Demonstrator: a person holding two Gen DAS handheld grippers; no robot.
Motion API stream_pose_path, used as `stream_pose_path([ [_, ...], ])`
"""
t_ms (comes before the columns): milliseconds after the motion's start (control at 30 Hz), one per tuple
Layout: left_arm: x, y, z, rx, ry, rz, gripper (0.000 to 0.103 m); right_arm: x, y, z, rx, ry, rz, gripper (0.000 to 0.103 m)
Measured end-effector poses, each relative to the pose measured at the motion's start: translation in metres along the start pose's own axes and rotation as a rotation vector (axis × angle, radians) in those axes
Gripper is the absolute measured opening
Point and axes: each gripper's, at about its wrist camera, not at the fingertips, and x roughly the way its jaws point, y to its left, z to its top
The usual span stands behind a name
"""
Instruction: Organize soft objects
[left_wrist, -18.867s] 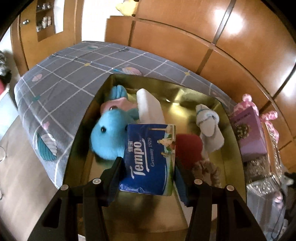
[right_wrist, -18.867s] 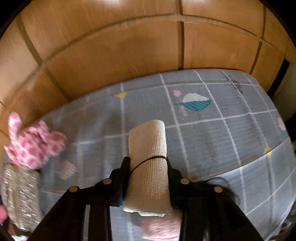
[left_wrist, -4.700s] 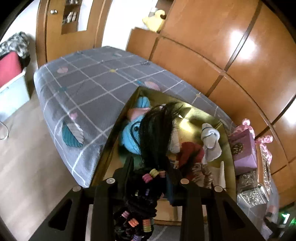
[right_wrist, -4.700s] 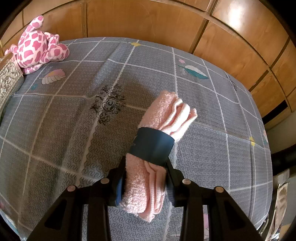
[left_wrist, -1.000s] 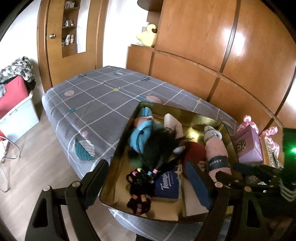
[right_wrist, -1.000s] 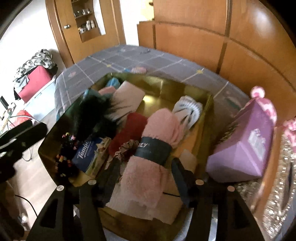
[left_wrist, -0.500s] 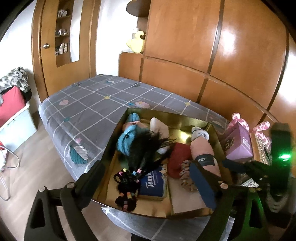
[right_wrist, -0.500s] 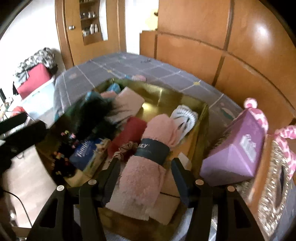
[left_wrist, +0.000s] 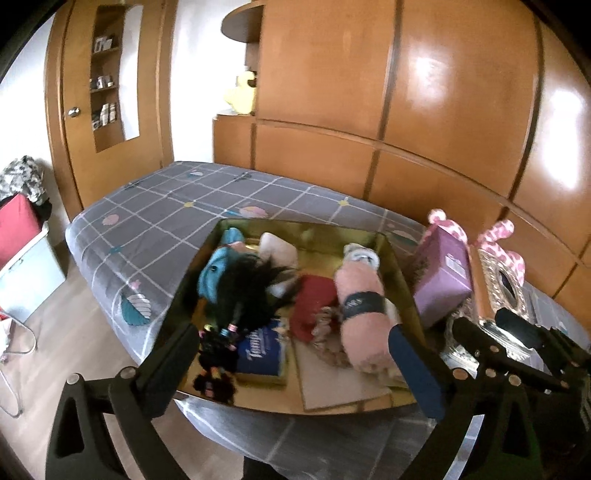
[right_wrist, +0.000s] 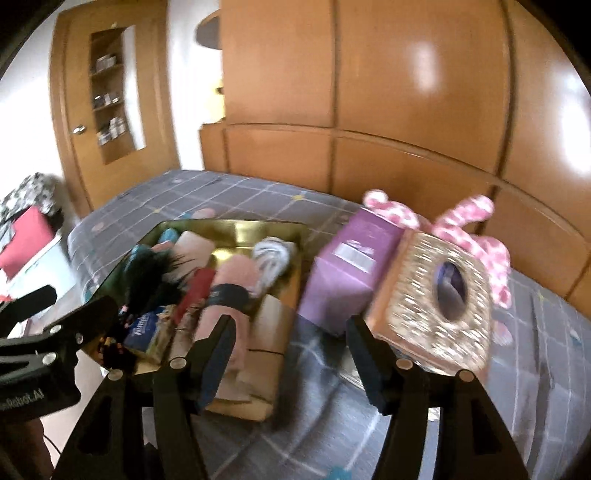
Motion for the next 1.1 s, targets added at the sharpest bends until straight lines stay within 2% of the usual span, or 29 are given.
stream_pose_path([
  [200, -0.006, -0.020, -0.007, 0.032, -0.006, 0.005, 0.103, -0.016, -0.022, -0.014, 0.050, -0.022, -0.075, 0.063],
  [400, -0.011, -0.027, -0.010, 0.050, -0.022, 0.036, 0.103, -0.024, -0.034, -0.018, 0.076, -0.045, -0.108, 0.063],
  [1100, -0.009, -0.025, -0.010, 0.035, -0.012, 0.038, 0.103, -0.027, -0.037, -0.018, 0.086, -0.052, -0.121, 0.063],
])
